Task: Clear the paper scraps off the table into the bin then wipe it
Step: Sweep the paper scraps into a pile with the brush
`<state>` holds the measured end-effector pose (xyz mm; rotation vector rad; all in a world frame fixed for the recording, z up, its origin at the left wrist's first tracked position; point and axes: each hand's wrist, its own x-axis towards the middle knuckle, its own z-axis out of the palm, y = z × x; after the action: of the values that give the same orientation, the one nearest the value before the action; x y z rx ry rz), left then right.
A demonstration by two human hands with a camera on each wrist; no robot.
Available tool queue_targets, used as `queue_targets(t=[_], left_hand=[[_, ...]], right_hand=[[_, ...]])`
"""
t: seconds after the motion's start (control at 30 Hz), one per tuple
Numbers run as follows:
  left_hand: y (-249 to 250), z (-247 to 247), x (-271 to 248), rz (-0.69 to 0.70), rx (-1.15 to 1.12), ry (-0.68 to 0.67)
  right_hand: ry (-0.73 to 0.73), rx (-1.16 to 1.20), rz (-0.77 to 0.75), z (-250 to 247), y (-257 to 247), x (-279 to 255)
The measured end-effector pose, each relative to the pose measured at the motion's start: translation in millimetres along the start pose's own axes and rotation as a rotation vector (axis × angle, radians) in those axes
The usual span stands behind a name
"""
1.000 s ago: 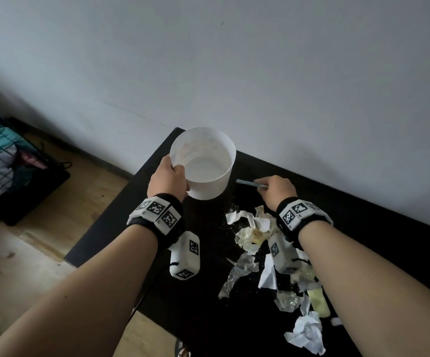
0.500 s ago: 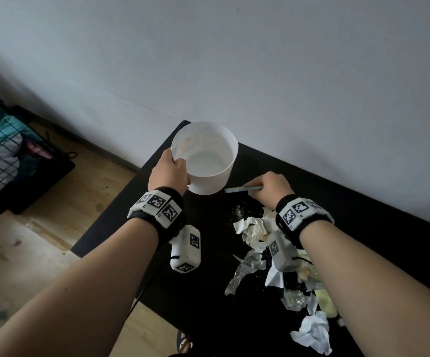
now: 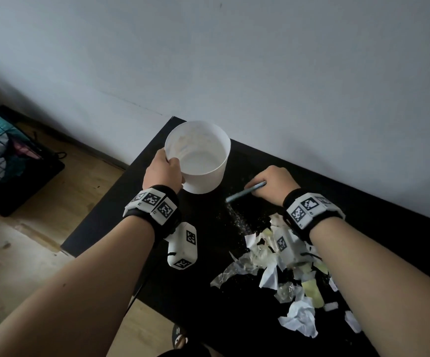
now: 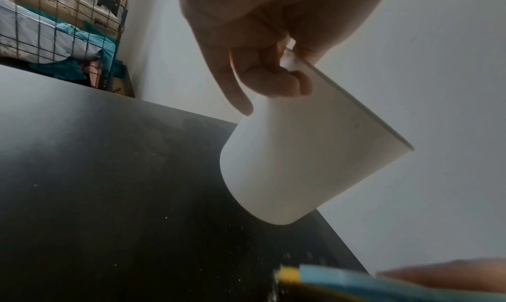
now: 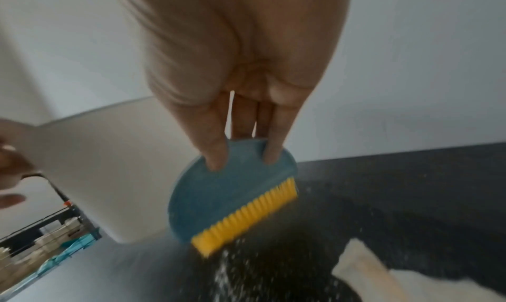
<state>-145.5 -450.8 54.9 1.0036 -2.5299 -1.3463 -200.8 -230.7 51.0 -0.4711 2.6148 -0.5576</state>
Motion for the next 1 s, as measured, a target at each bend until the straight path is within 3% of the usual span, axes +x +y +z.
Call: queue_targets(t=[0.2, 0.4, 0.47, 0.53, 0.6, 0.67, 0.8, 0.9, 1.0], left_hand=[[-8, -2, -3, 0.004, 0.008, 0.001], [-1, 8, -11, 0.002, -0.007, -0.038], [5, 15, -15, 0.018, -0.003, -0.065], [9, 20, -18, 0.032, 0.007, -0.080], [14, 27, -22, 0.051, 0.017, -0.102], [16, 32, -26, 0.068, 0.022, -0.126], [17, 41, -32, 0.091, 0.043, -0.158], [20, 45, -35, 0.102, 0.049, -0.170], [26, 49, -38, 0.120, 0.043, -0.186]], right_hand=[[-0.111, 0.007, 0.058, 33, -10, -5], [-0.231, -0.069, 0.074, 7, 9, -25], [-0.139, -0.005, 0.073, -3, 18, -32], [0.079, 0.070, 0.101, -9, 29, -36], [0.292, 0.050, 0.193, -11, 48, -43], [0.349, -0.025, 0.344, -8, 67, -51], [0.182, -0.004, 0.518, 10, 86, -67], [0.069, 0.020, 0.469, 20, 79, -69], [0.054, 0.077, 0.399, 18, 67, -70]])
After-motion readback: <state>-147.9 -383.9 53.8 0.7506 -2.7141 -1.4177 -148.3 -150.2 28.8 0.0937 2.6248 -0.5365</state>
